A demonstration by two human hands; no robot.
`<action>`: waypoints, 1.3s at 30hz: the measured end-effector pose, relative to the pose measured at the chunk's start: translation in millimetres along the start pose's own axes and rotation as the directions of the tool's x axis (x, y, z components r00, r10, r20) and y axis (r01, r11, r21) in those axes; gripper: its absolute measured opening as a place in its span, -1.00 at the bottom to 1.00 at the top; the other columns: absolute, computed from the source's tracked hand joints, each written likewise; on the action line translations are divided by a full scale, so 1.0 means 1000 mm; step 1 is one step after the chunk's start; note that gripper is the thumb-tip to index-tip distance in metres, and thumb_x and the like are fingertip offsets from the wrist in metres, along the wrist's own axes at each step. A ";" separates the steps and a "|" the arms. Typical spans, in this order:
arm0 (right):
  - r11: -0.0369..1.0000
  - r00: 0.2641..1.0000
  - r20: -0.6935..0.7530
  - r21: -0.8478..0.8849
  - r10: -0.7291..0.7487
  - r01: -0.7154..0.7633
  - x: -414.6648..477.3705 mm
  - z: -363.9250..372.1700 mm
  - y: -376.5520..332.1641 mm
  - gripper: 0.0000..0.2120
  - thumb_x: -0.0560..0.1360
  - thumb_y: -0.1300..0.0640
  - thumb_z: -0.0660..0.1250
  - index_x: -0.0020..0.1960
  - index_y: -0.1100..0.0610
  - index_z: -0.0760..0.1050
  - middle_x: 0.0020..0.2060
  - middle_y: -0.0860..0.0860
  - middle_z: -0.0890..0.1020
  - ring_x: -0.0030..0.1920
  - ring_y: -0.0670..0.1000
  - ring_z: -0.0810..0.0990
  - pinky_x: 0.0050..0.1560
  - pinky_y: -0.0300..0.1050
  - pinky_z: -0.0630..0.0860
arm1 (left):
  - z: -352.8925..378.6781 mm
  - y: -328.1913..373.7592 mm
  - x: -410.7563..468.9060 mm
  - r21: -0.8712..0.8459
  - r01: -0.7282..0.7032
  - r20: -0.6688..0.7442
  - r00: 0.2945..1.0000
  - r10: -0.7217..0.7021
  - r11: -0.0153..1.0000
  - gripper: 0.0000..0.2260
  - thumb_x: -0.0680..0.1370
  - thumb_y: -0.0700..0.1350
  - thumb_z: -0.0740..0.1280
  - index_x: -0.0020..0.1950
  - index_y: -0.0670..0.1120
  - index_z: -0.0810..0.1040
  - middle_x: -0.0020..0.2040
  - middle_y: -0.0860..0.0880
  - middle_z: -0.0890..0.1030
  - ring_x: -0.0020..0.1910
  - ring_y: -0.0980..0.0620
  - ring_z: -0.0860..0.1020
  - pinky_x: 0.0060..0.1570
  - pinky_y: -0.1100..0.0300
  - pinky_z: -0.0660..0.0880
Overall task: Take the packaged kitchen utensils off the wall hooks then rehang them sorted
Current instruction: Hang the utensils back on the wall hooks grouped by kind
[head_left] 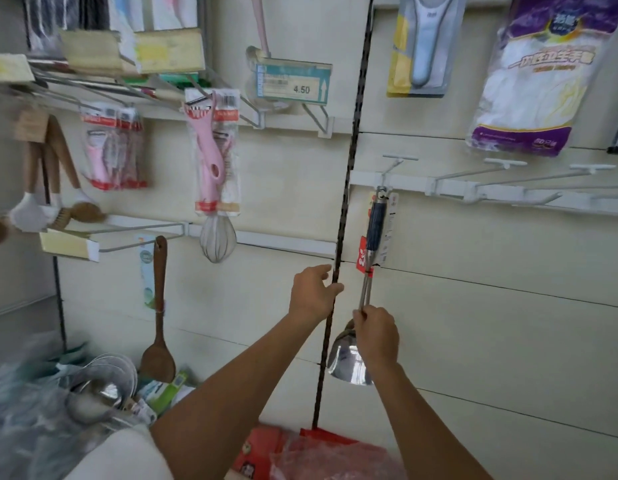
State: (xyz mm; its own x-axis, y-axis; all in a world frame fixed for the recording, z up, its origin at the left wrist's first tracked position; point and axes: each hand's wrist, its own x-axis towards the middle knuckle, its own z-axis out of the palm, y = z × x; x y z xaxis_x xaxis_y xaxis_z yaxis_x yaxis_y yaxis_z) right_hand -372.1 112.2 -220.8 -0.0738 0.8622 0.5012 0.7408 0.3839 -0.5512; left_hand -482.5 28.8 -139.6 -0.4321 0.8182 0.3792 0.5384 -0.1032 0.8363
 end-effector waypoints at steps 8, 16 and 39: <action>0.966 0.952 -0.290 0.198 -0.102 0.164 -0.061 -0.006 -0.030 -0.39 0.63 -0.22 0.10 0.51 0.16 0.29 0.38 0.13 0.46 0.33 0.14 0.47 0.19 0.07 0.51 | -0.047 -0.012 -0.038 0.124 -0.176 0.075 0.983 0.168 0.976 -0.34 0.58 0.24 0.23 0.59 -0.01 0.15 0.57 -0.02 0.21 0.55 0.02 0.16 0.47 0.13 0.12; 0.776 0.822 -0.249 0.275 -0.512 0.567 -0.147 0.032 -0.135 -0.32 0.64 -0.26 -0.04 0.58 0.18 0.16 0.57 0.14 0.21 0.58 0.12 0.15 0.54 0.06 0.13 | -0.250 -0.119 -0.134 0.672 -0.281 0.071 0.945 0.319 0.685 -0.26 0.52 0.45 0.02 0.59 0.07 0.13 0.59 -0.06 0.16 0.56 -0.09 0.11 0.53 -0.05 0.06; 0.432 0.419 0.163 0.568 -0.893 0.701 -0.561 0.293 -0.464 -0.29 0.62 -0.30 0.00 0.55 0.18 0.27 0.53 0.17 0.29 0.52 0.19 0.26 0.47 0.19 0.26 | -0.656 -0.387 -0.491 0.857 0.443 -0.392 0.892 -0.226 0.262 -0.34 0.58 0.35 -0.04 0.54 -0.01 0.27 0.49 -0.14 0.34 0.48 -0.22 0.27 0.43 -0.23 0.24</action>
State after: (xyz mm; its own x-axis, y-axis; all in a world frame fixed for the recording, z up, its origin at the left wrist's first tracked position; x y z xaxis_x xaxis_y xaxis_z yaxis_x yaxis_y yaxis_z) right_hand -869.6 -452.2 -441.6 -0.8013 0.0719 0.5939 -0.1111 0.9576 -0.2658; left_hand -953.2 -704.2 -389.7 -0.7906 0.5316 0.3039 0.5699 0.8204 0.0475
